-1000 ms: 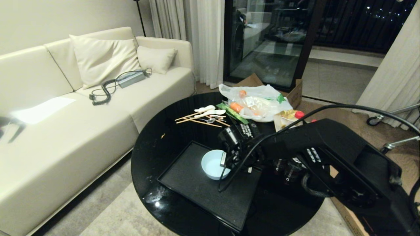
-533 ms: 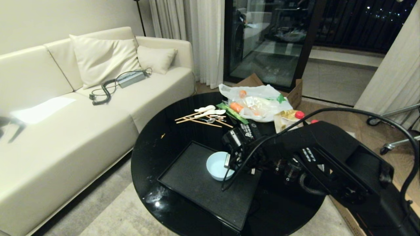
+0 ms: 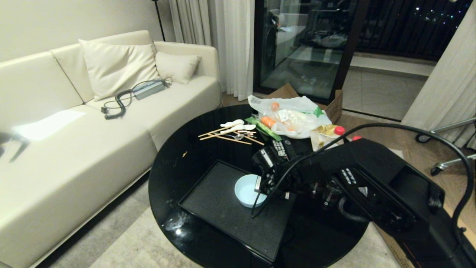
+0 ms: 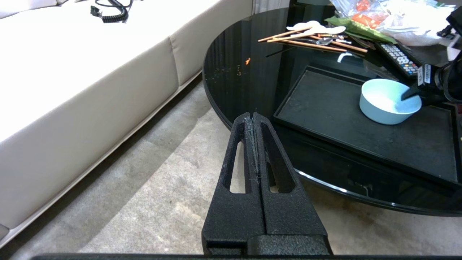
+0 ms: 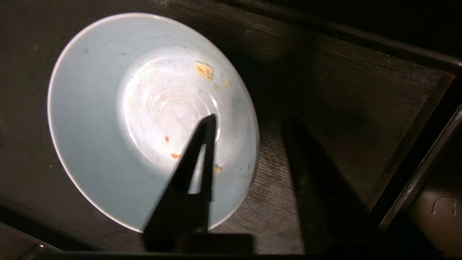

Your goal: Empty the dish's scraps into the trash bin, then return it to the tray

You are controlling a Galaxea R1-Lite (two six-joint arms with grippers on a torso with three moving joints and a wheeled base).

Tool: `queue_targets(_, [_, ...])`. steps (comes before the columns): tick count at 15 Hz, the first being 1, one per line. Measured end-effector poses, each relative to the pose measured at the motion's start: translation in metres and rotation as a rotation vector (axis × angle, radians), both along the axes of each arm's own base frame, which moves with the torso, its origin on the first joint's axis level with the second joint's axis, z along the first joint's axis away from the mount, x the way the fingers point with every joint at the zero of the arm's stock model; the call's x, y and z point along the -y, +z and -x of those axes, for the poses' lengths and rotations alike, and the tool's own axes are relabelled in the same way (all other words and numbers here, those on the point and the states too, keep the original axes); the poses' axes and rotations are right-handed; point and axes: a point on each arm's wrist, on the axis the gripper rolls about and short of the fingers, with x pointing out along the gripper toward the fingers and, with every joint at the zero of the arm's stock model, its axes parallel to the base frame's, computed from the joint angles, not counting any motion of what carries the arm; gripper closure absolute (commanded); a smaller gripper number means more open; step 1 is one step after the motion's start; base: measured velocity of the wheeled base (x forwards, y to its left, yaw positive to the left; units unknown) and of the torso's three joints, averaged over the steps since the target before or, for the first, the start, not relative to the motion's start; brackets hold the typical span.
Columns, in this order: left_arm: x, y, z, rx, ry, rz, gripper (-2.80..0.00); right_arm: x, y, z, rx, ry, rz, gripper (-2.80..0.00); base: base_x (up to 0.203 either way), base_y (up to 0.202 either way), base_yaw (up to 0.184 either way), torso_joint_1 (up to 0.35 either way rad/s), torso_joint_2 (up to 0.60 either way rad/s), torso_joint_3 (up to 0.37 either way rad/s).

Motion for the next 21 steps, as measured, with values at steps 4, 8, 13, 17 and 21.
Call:
queue_targets(4, [0.0, 0.0, 0.0, 0.0, 0.0, 0.0, 0.0, 0.001, 0.012, 0.0, 0.031, -0.012, -0.002, -2.8, 0.0, 0.0, 0.0, 0.0, 0.0, 0.0])
queue_targets(8, [0.0, 0.0, 0.0, 0.0, 0.0, 0.0, 0.0, 0.008, 0.047, 0.002, 0.095, -0.026, -0.014, -2.8, 0.0, 0.0, 0.0, 0.0, 0.0, 0.0])
queue_targets(13, [0.0, 0.0, 0.0, 0.0, 0.0, 0.0, 0.0, 0.045, 0.105, 0.03, 0.167, 0.039, 0.045, -2.8, 0.0, 0.0, 0.0, 0.0, 0.0, 0.0])
queue_targets(17, [0.0, 0.0, 0.0, 0.0, 0.0, 0.0, 0.0, 0.097, 0.129, 0.074, 0.248, 0.146, 0.172, 0.0, 0.0, 0.0, 0.0, 0.0, 0.0, 0.0])
queue_targets(21, [0.0, 0.0, 0.0, 0.0, 0.0, 0.0, 0.0, 0.149, 0.135, 0.12, 0.406, 0.217, 0.294, 0.0, 0.0, 0.0, 0.0, 0.0, 0.0, 0.0])
